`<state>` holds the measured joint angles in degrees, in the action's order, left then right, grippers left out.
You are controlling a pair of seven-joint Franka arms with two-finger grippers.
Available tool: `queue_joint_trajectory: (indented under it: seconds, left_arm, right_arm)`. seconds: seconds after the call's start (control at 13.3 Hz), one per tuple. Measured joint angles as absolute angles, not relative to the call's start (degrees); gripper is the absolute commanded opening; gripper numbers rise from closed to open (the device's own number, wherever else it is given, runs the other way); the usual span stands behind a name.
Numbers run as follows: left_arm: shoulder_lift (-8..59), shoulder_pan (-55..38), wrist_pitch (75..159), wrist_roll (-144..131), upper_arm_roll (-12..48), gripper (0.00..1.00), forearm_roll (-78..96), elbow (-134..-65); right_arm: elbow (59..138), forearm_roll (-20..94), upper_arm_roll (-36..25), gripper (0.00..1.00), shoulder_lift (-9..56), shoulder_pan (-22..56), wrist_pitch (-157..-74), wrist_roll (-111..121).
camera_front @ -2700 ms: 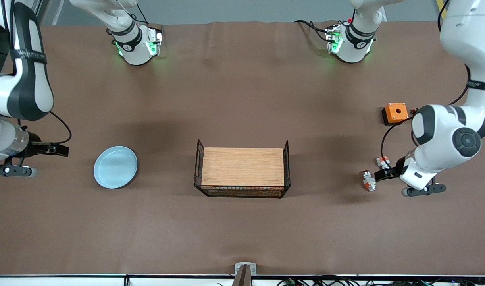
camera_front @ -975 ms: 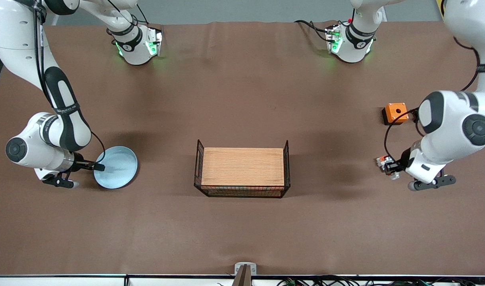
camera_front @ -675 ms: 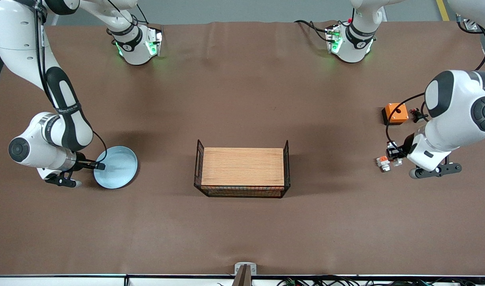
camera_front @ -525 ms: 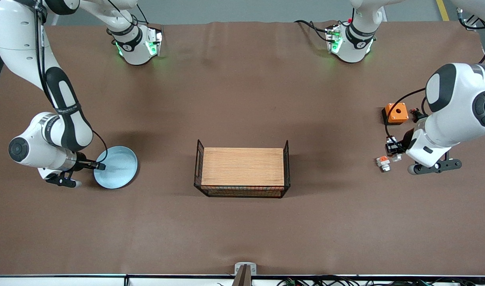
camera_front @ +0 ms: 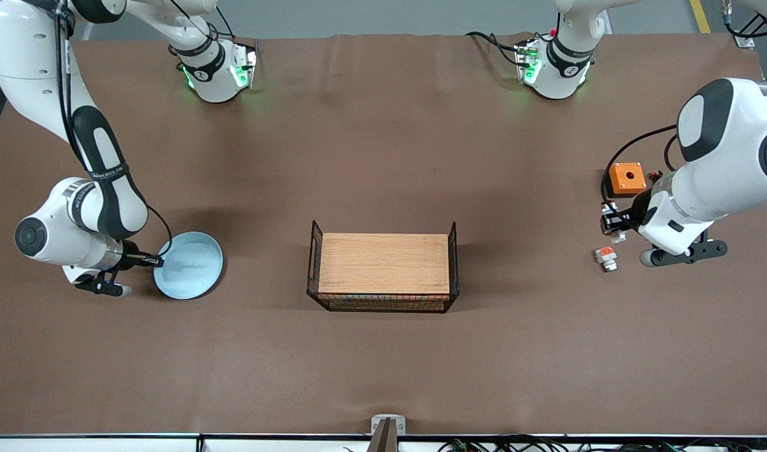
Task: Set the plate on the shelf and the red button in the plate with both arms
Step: 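Grasp the plate rim with the right gripper while the left gripper grasps the switch, then lift the plate with the right gripper while the left gripper carries the switch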
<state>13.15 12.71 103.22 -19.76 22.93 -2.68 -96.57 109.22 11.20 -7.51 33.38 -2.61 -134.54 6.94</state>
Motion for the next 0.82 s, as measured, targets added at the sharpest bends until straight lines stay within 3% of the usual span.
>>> queue_joint_trajectory:
  seconds: [0.45, 0.82]
  left_arm:
    - [13.15, 12.60, 103.19, -23.83, 26.03, 0.00, -2.67, -95.87]
    - [13.16, 12.50, 103.19, -29.54, 29.20, 0.00, -2.64, -94.61]
  right_arm:
    - [108.42, 11.32, -7.21, 0.02, 30.59, -2.42, -131.76, 8.35]
    - [106.06, 11.20, -7.15, 0.00, 19.95, -0.42, -116.67, 8.43]
